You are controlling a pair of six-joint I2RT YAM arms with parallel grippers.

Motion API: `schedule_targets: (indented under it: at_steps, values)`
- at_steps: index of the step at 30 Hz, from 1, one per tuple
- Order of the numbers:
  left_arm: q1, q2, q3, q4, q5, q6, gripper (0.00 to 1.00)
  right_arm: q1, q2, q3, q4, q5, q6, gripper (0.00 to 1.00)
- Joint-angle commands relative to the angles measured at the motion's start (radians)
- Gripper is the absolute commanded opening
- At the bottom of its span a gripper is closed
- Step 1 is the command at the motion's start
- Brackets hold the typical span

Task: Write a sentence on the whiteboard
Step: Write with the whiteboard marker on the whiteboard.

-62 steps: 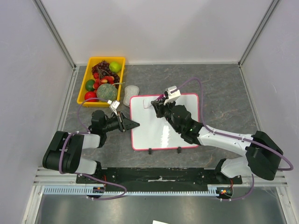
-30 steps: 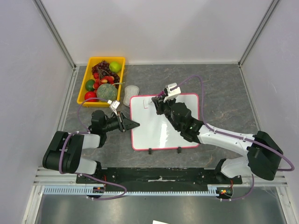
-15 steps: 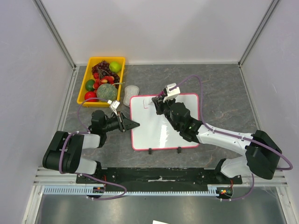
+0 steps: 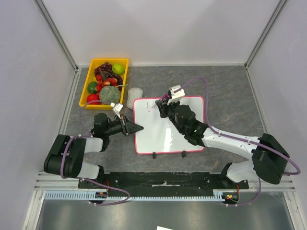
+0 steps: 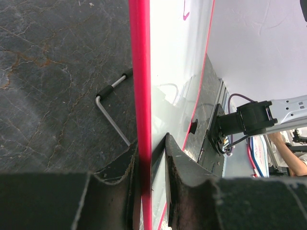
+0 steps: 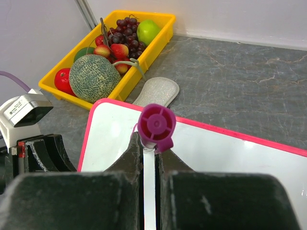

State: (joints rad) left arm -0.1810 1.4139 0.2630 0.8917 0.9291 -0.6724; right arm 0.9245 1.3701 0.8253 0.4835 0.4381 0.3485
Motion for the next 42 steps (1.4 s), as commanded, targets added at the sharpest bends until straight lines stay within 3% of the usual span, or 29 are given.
schedule_targets:
  at_steps: [1, 18, 42]
  values:
    - [-0.002, 0.010, 0.004, 0.018, -0.009, 0.043, 0.02, -0.006, -0.006, -0.020, -0.025, -0.002, 0.009, 0.00]
    - [-0.002, 0.010, 0.002, 0.015, -0.010, 0.045, 0.02, -0.010, -0.063, -0.077, -0.052, 0.050, 0.023, 0.00]
    - [-0.002, 0.008, 0.002, 0.015, -0.010, 0.045, 0.02, -0.036, -0.023, 0.020, -0.025, 0.050, 0.006, 0.00]
